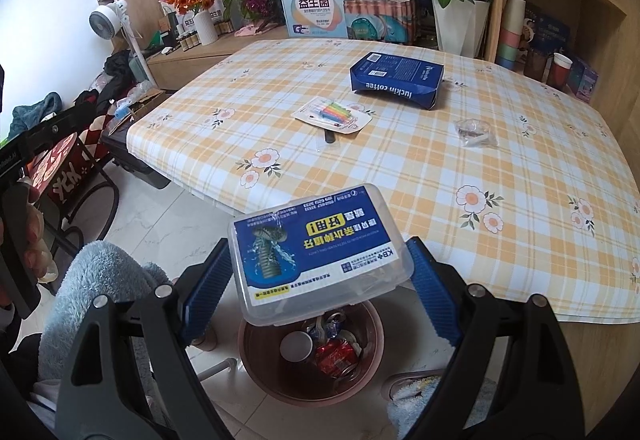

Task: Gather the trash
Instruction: 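Open the right tool over the bin to drop the screw box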

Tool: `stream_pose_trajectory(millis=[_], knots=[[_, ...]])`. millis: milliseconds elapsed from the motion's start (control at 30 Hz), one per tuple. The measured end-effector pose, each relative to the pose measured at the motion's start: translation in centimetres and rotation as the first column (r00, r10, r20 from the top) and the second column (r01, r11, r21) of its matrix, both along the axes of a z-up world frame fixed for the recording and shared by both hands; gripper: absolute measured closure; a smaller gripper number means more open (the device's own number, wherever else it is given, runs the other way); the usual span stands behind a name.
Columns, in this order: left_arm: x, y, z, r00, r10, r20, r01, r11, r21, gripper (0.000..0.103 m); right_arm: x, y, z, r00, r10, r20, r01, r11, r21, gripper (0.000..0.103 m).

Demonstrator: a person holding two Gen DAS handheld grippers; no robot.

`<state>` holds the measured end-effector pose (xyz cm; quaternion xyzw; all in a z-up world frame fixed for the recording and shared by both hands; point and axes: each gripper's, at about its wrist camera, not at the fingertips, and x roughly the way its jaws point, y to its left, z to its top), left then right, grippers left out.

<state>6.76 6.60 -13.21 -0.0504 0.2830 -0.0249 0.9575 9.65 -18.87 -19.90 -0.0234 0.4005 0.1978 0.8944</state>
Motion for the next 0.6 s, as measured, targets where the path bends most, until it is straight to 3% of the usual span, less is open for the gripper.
stream_pose_trajectory(millis=[333, 400, 600], knots=[[0.14, 0.2, -0.3, 1.0, 0.015, -0.013, -0.015, 1.0, 0.005, 0.006, 0.09, 0.58, -0.49, 1.0, 0.015, -0.021, -0.015, 1.0, -0.01, 0.017], [0.13, 0.21, -0.3, 1.0, 0.014, -0.012, -0.014, 1.0, 0.005, 0.006, 0.12, 0.56, -0.43, 1.0, 0.009, -0.014, -0.009, 1.0, -0.011, 0.012], [0.12, 0.39, -0.64, 1.0, 0.018, -0.02, -0.018, 1.0, 0.0, 0.006, 0.41, 0.04, -0.17, 1.0, -0.018, 0.002, 0.018, 1.0, -0.01, 0.011]])
